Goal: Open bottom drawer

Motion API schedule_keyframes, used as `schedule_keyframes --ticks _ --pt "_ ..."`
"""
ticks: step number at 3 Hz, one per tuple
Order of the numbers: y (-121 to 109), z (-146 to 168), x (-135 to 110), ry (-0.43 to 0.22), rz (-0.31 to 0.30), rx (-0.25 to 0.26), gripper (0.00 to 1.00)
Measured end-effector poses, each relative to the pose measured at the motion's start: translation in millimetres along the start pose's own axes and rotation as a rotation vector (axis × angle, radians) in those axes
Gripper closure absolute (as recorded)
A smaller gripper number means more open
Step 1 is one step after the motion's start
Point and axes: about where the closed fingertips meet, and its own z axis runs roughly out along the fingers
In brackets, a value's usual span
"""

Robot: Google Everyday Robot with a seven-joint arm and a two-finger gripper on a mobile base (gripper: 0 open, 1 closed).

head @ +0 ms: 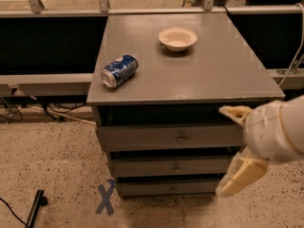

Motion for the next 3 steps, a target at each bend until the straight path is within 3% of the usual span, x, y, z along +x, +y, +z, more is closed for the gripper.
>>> schedule_keyframes --ticks 1,2,3 --pt "19 19 14 -0.055 0.032 0.023 0.00" --pt "16 22 17 -0.039 0.041 0.025 0.00" --pt "26 56 61 -0.116 0.147 0.036 0.00"
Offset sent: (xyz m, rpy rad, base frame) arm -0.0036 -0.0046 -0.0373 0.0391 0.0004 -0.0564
